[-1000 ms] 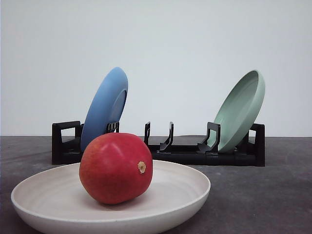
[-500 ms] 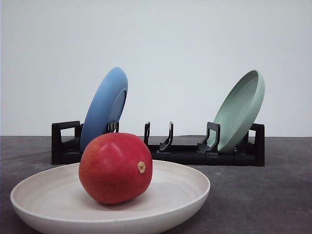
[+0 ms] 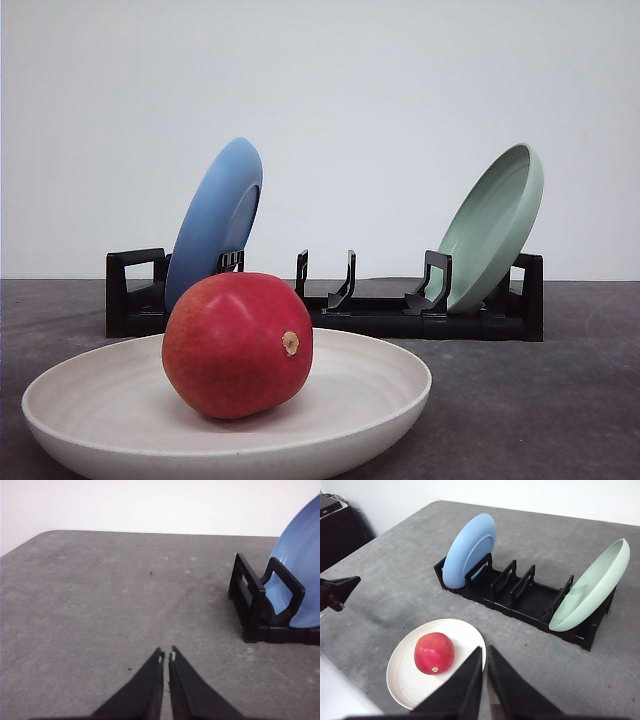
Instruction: Place pomegranate in white plate
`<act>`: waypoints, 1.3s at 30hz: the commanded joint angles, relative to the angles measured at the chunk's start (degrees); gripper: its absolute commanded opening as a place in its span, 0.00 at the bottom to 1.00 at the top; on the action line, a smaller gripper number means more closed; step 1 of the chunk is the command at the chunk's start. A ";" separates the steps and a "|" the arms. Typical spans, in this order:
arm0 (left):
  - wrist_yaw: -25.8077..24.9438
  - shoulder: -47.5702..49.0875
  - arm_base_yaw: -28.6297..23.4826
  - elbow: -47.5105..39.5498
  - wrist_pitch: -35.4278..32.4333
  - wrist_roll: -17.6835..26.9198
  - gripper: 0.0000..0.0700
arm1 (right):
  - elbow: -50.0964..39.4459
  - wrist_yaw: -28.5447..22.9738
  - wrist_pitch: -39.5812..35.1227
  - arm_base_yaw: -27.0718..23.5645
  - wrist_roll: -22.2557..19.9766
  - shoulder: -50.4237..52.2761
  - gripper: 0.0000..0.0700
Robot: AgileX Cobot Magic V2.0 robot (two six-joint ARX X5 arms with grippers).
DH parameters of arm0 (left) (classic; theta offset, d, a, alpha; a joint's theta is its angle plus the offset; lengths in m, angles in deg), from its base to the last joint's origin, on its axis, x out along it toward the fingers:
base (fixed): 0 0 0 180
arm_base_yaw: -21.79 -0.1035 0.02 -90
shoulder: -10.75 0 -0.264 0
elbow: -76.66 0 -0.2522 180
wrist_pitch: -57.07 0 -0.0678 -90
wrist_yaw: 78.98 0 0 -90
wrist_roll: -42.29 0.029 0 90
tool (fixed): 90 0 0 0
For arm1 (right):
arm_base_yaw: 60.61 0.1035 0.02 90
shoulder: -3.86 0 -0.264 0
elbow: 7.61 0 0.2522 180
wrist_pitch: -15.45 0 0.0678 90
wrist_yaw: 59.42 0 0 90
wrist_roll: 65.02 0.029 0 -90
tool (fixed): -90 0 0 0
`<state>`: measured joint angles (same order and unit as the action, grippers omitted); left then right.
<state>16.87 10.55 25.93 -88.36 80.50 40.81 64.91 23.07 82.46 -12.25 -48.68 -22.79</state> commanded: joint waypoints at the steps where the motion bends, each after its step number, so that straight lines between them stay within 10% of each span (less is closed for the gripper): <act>1: -0.11 0.04 -0.04 -0.52 -0.50 0.44 0.00 | 0.46 -0.07 -0.72 0.57 -0.37 -0.17 0.01; 12: -0.11 0.04 -0.04 -0.52 -0.50 0.44 0.00 | 0.31 -0.09 -0.86 -1.06 -0.39 -0.15 0.01; 18: -0.11 0.04 -0.04 -0.52 -0.52 0.44 0.00 | -6.07 4.35 -5.43 -18.81 -11.52 0.51 0.01; 26: -0.11 0.04 -0.04 -0.52 -0.53 0.44 0.00 | -31.06 4.54 -36.22 -41.50 -17.78 8.18 0.01; 39: -0.11 0.04 -0.04 -0.52 -0.55 0.44 0.00 | -51.22 4.55 -48.54 -47.04 -16.98 20.31 0.01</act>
<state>16.87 10.55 25.93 -88.36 80.48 40.81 14.16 27.55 34.49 -59.17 -65.21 -2.75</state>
